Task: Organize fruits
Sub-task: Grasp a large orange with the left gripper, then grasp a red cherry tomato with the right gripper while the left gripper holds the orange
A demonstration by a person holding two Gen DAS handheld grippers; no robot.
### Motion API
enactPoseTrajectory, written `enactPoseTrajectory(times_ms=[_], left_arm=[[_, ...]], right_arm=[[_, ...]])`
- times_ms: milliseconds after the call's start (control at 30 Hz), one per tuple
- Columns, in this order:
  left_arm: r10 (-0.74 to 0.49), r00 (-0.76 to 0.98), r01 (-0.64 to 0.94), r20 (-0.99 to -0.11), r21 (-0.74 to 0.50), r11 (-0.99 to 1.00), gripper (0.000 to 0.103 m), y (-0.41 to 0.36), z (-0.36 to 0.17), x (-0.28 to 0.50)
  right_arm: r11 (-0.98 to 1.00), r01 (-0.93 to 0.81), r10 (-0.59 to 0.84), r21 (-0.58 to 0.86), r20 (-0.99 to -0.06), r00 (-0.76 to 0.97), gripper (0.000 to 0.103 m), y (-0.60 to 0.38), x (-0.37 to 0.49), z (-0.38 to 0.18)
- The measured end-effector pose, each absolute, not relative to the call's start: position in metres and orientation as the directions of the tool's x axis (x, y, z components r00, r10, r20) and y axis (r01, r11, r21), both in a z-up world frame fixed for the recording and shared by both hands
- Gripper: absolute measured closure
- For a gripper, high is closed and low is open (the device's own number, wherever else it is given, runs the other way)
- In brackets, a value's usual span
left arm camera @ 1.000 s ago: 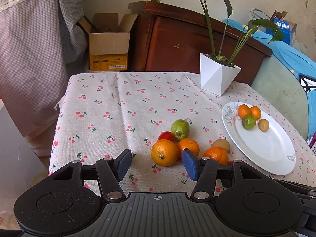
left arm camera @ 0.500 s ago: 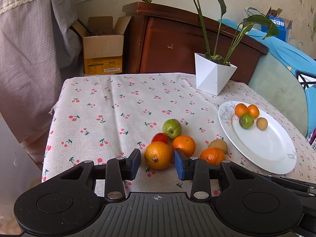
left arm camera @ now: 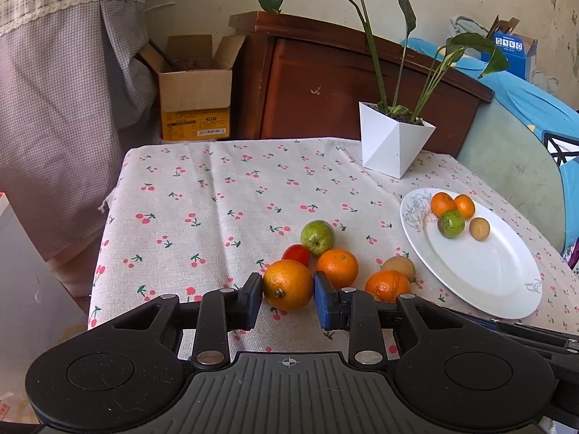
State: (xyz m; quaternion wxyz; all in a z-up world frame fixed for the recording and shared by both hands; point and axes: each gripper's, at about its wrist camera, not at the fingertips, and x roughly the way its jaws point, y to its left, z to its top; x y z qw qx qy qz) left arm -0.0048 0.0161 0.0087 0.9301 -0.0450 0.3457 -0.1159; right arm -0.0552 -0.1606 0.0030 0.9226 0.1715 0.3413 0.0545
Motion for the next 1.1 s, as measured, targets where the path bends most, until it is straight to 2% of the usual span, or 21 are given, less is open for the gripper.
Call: enactPoseTrajectory(times_ms=[567, 1100], left_arm=[[-0.238, 0.733, 0.192, -0.638, -0.142, 0.971, 0.075, 0.015, 0.017, -0.023], [-0.238, 0.737, 0.19, -0.633, -0.145, 0.971, 0.075, 0.01, 0.021, -0.026]], right_arm=[[0.939, 0.028, 0.206, 0.343, -0.625, 0.753, 0.08, -0.161, -0.058, -0.003], [0.937, 0.029, 0.2, 0.349, -0.601, 0.774, 0.082, -0.166, -0.061, 0.009]])
